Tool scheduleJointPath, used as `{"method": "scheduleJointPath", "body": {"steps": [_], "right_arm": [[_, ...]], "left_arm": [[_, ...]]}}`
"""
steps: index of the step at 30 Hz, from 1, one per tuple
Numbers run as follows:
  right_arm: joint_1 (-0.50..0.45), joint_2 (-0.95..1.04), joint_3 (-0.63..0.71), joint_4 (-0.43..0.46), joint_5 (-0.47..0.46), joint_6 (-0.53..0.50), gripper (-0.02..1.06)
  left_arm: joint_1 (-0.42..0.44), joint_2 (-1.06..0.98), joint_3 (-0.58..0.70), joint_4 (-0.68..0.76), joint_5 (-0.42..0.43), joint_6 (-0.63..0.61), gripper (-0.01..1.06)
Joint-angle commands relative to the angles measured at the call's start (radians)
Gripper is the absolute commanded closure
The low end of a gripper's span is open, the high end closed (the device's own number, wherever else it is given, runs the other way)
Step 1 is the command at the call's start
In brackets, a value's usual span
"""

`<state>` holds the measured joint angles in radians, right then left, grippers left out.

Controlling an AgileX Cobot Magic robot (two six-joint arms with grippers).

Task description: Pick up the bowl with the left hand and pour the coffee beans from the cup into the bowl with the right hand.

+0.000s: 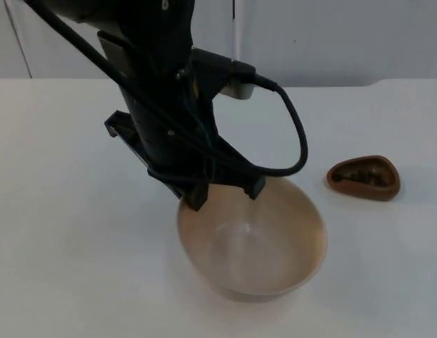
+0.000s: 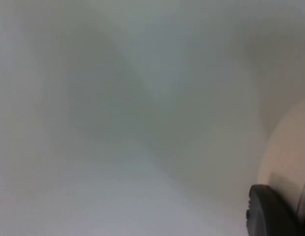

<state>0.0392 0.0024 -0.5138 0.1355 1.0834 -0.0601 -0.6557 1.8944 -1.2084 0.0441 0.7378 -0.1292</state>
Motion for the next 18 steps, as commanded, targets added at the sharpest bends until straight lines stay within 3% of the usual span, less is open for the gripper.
{"method": "scheduleJointPath", "body": {"steps": [1,9,18], "right_arm": [[-0.007,-0.002,-0.003,0.006,-0.013,-0.011,-0.01],[-0.007,0.106,-0.082,0.024,0.001,-0.011,-0.01],[-0.007,0.431,-0.305,0.031,0.128,-0.012,-0.01]], "left_arm": [[-0.005,0.001,-0.002,0.000,-0.012,-0.009,1.05],[-0.005,0.003,-0.002,0.000,-0.012,-0.007,1.05],[-0.005,0.003,-0.002,-0.022,-0.010,-0.007,1.05]]}}
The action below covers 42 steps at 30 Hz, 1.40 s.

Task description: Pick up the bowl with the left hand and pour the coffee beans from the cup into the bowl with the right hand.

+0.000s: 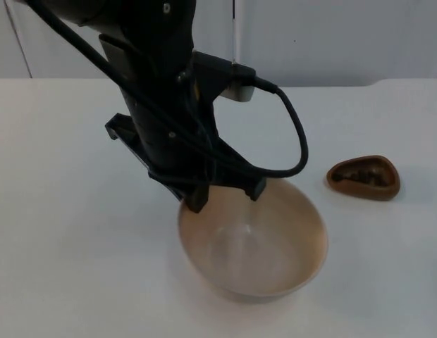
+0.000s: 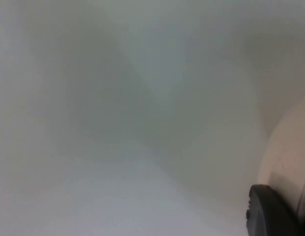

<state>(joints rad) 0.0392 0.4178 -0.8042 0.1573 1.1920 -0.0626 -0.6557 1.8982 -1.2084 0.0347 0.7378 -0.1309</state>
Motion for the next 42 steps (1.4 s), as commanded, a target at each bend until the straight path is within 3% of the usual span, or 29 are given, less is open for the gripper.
{"method": "scheduleJointPath", "body": {"steps": [1,6,18,28,36,42], "right_arm": [[-0.007,0.053,-0.041,0.022,0.029,-0.010,-0.01],[-0.007,0.236,-0.148,0.165,0.029,-0.080,-0.01],[-0.007,0.612,-0.288,0.132,0.007,-0.057,-0.01],[-0.003,0.929,-0.420,0.072,-0.029,-0.057,-0.01],[0.145,1.121,-0.564,-0.133,-0.064,0.063,0.02],[0.198,1.246,-0.658,-0.157,-0.060,0.129,0.02]], "left_arm": [[-0.005,-0.001,-0.002,-0.021,-0.004,-0.005,1.05],[-0.005,-0.001,-0.002,-0.024,0.015,-0.005,1.05],[-0.005,-0.001,-0.002,-0.024,-0.002,-0.005,1.05],[-0.005,-0.001,-0.002,-0.024,-0.002,-0.005,1.05],[-0.005,-0.001,-0.002,-0.024,-0.002,-0.005,1.05],[-0.005,-0.001,-0.002,-0.024,0.001,-0.005,1.05]]}}
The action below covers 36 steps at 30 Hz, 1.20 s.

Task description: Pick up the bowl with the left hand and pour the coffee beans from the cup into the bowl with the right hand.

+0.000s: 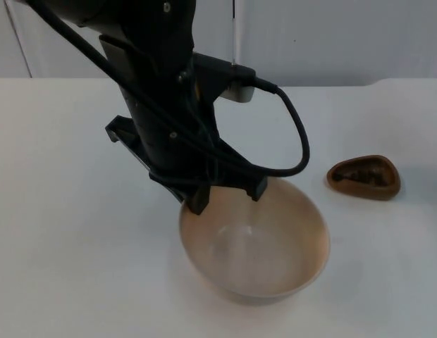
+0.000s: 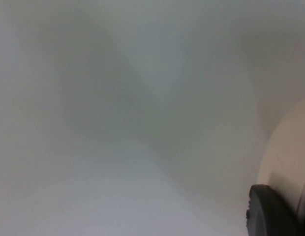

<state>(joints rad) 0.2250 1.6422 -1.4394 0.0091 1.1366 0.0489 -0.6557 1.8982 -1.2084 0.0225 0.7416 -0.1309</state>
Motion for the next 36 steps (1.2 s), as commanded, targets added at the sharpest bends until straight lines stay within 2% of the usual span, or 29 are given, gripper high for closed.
{"method": "scheduleJointPath", "body": {"steps": [1,5,8,18,22,24,26,36], "right_arm": [[0.020,0.044,-0.039,-0.016,-0.005,0.026,0.02],[0.020,0.118,-0.058,-0.024,-0.023,0.073,0.02],[0.020,0.177,-0.058,-0.074,-0.038,0.128,0.02],[0.025,0.278,-0.058,-0.089,-0.153,0.168,0.05],[0.059,0.320,-0.058,-0.184,-0.194,0.223,0.05],[0.068,0.327,-0.058,-0.197,-0.210,0.232,0.05],[0.075,0.347,-0.058,-0.183,-0.255,0.234,0.05],[0.072,0.413,-0.058,-0.187,-0.315,0.249,0.05]], "left_arm": [[-0.005,-0.001,-0.002,-0.011,0.001,-0.005,1.05],[-0.005,-0.001,-0.002,-0.011,0.001,-0.005,1.05],[-0.005,-0.001,-0.002,-0.011,0.003,-0.005,1.05],[-0.005,-0.001,-0.002,-0.011,0.003,-0.005,1.05],[-0.005,-0.001,-0.002,-0.011,0.001,-0.005,1.05],[-0.005,-0.001,-0.002,-0.011,0.001,-0.005,1.05],[-0.005,-0.001,-0.002,-0.011,0.001,-0.005,1.05],[-0.005,-0.001,-0.002,-0.011,0.001,-0.005,1.05]]}}
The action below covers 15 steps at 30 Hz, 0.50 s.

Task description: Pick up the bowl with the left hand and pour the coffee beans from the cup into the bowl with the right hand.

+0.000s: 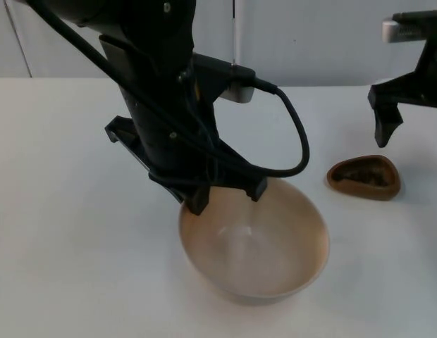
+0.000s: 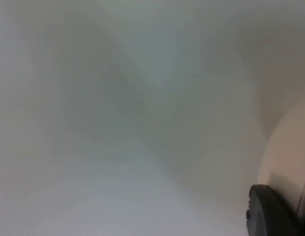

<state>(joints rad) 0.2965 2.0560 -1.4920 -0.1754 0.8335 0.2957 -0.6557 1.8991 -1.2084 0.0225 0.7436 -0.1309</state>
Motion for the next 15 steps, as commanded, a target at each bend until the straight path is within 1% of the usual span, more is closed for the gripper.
{"method": "scheduleJointPath", "body": {"steps": [1,5,8,11,15], "right_arm": [[-0.004,0.010,-0.005,-0.002,-0.019,0.003,0.05],[-0.015,0.034,-0.005,0.023,-0.029,-0.001,0.05],[-0.017,0.052,-0.005,0.020,-0.069,-0.001,0.08],[-0.017,0.063,-0.012,0.022,-0.090,-0.001,0.09],[-0.019,0.087,-0.026,0.025,-0.081,-0.001,0.09]], "left_arm": [[-0.005,-0.002,-0.002,-0.011,-0.001,-0.005,1.05],[-0.005,-0.002,-0.002,-0.011,-0.001,-0.005,1.05],[-0.005,-0.002,-0.002,-0.011,-0.001,-0.005,1.05],[-0.005,-0.002,-0.002,-0.011,-0.001,-0.005,1.05],[-0.005,-0.002,-0.002,-0.011,-0.001,-0.005,1.05]]}}
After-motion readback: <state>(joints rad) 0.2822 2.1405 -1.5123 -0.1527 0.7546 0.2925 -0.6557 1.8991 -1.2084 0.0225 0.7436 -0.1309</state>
